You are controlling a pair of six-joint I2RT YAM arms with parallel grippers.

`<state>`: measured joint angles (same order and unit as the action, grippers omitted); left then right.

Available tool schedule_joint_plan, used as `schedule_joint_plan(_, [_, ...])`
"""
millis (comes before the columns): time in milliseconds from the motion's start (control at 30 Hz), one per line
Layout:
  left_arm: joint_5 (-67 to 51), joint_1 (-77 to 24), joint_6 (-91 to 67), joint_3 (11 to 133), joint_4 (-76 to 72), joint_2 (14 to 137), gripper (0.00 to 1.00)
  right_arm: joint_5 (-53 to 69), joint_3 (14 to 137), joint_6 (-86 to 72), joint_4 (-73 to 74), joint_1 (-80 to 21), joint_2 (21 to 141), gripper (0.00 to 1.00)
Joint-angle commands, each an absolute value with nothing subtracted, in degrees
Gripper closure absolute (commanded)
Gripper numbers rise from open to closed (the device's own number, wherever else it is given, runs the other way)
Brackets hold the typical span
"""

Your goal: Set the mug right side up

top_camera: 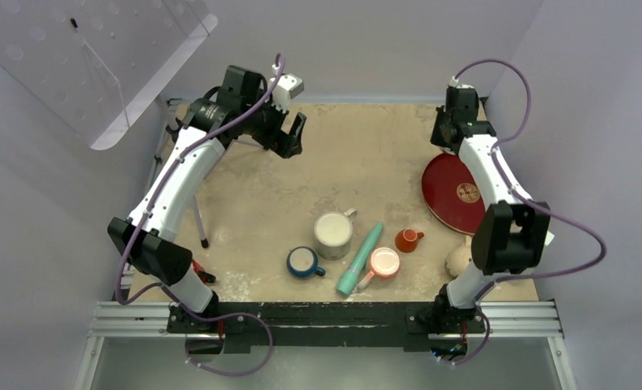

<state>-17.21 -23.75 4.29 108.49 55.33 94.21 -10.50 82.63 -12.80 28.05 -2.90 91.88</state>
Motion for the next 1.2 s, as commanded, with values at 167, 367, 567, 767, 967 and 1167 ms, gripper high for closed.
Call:
schedule_joint_plan(167, [-14.22,-23.63,11.85,99.85,62.97,84.92,0.0,-16.24,97.49,-5.28,41.66,5.25,109.0,1.0])
schedule_joint_plan(367, [-12.4,-23.64,12.4,97.35,62.06,84.3,0.0,-10.56,104.41,-4.68,43.62,8.39,117.61,1.0])
schedule_joint_plan(567, [-11.59,-23.64,13.05,98.36,61.65,85.11,0.0,-6.6,110.99,-3.44,47.02,10.21,122.91,1.0])
schedule_joint_plan(767, [-10.16,-23.64,13.36,98.79,61.2,85.72,0.0,-2.46,114.37,-3.77,47.51,11.22,125.37,0.99])
schedule_joint_plan(967, [-10.77,-23.65,13.28,98.26,61.18,85.87,0.0,-0.7,115.81,-3.52,47.95,11.24,126.78,0.6])
schedule_joint_plan(1167, [-18.18,-23.73,14.36,97.11,62.3,86.14,0.03,-1.03,118.0,-3.24,48.55,11.21,124.6,0.43])
